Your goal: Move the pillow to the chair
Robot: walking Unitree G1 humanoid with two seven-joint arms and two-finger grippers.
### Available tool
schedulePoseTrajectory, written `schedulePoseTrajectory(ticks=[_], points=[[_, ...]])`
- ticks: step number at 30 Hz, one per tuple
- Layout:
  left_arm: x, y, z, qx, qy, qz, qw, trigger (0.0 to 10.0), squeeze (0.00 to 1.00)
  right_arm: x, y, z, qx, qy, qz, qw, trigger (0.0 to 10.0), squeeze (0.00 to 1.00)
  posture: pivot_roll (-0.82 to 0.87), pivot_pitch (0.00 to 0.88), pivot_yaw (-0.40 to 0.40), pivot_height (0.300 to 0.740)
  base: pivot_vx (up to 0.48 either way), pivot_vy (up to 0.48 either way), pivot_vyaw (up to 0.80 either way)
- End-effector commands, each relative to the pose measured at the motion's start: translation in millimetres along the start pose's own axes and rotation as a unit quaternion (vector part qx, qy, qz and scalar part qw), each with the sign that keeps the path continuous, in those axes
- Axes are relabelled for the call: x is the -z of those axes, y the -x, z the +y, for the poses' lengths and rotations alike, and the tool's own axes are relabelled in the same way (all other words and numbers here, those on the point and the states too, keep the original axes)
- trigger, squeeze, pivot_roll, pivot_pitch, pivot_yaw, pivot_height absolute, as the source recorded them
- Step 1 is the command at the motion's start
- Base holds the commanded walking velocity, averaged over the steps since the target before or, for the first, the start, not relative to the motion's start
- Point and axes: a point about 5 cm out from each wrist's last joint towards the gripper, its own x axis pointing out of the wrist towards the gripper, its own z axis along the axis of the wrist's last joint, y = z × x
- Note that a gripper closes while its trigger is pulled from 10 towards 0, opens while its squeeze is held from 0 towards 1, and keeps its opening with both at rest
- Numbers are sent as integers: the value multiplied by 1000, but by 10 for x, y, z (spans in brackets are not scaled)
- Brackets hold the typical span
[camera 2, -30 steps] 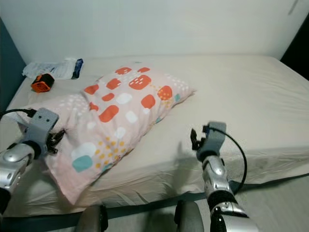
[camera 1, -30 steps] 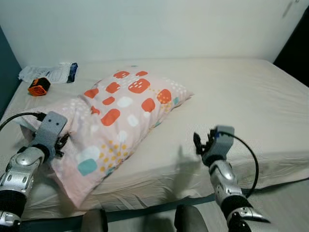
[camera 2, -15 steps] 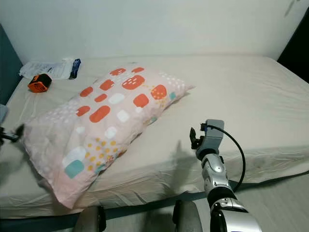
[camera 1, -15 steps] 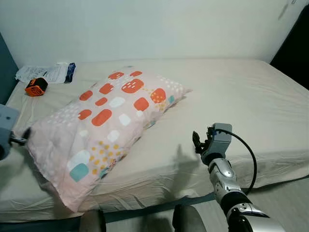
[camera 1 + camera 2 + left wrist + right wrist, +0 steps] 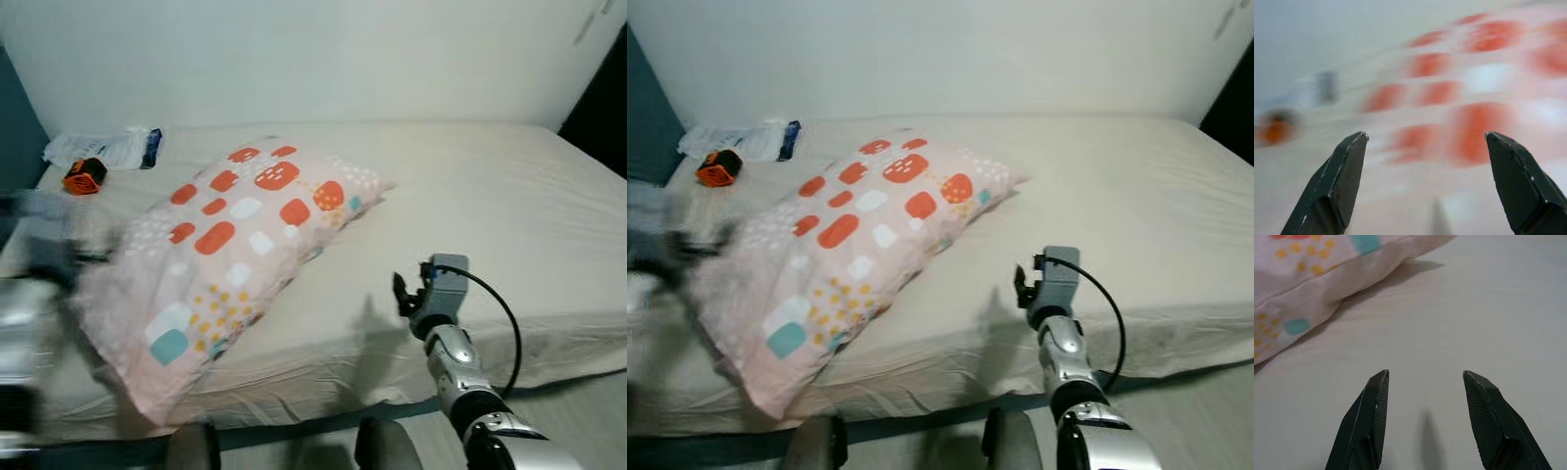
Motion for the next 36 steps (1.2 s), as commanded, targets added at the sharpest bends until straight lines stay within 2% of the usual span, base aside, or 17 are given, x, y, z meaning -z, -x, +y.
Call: schedulePoseTrajectory(ticks=[1,2,3,4,6,10,13,14,18,19,23,25,28,32,34,35,36], points=[[-40,-113,-280,46,-14,0,999,10000,847,90,38,-23,6,8,20,1000,10000,0,124,26,-122,561,0,0,0],[-71,-224,-557,74,-14,-9,997,10000,671,80,46,-52,13,6,13,1000,10000,0,113,30,-105,561,0,0,0],[-71,-224,-557,74,-14,-9,997,10000,671,80,46,-52,13,6,13,1000,10000,0,113,30,-105,561,0,0,0],[-98,-283,-724,97,-19,-17,995,10000,0,37,37,-67,13,-3,-2,1000,10000,0,99,36,-84,561,0,0,0],[-105,-340,-851,104,-41,-28,993,10000,0,-94,-19,-56,5,-25,-31,999,10000,0,97,48,-72,561,0,0,0],[-118,-351,-883,101,-72,-36,992,10000,0,-165,-60,-28,-5,-34,-39,999,10000,0,101,56,-73,561,0,0,0],[-171,-365,-993,112,-93,-47,988,10000,0,-219,-102,57,-28,-40,-41,998,10000,0,115,74,-83,561,0,0,0],[-186,-396,-1150,127,-122,-47,983,10000,0,-244,-132,153,-48,-34,-37,998,10000,0,119,82,-91,561,0,0,0],[-171,-424,-1214,126,-145,-42,980,10000,0,-239,-136,184,-51,-29,-33,998,10000,0,120,88,-96,561,0,0,0],[-135,-488,-1353,122,-188,-28,974,10000,0,-193,-124,197,-41,-22,-23,999,10000,0,117,99,-91,561,0,0,0],[-120,-509,-1400,122,-203,-23,971,10000,0,-173,-116,193,-35,-20,-19,999,10000,0,117,99,-91,561,0,0,0],[-39,-545,-1461,136,-241,-1,961,10000,0,-118,-89,178,-28,-21,-14,999,10000,0,111,112,-73,561,0,0,0],[11,-586,-1359,123,-266,15,956,10000,0,-94,-72,180,-30,-25,-15,999,10000,0,112,121,-53,561,0,0,0],[14,-600,-1269,107,-262,21,959,10000,0,-101,-75,181,-32,-28,-17,999,10000,0,112,121,-53,561,0,0,0],[8,-596,-982,50,-192,33,980,10000,0,-181,-114,191,-35,-31,-28,999,10000,0,125,135,-44,561,0,0,0],[8,-596,-982,50,-192,33,980,10000,0,-181,-114,191,-35,-31,-28,999,10000,0,125,135,-44,561,0,0,0],[-14,-554,-747,12,-121,28,992,10000,0,-256,-148,207,-40,-36,-38,998,10000,0,136,147,-51,561,0,0,0]])
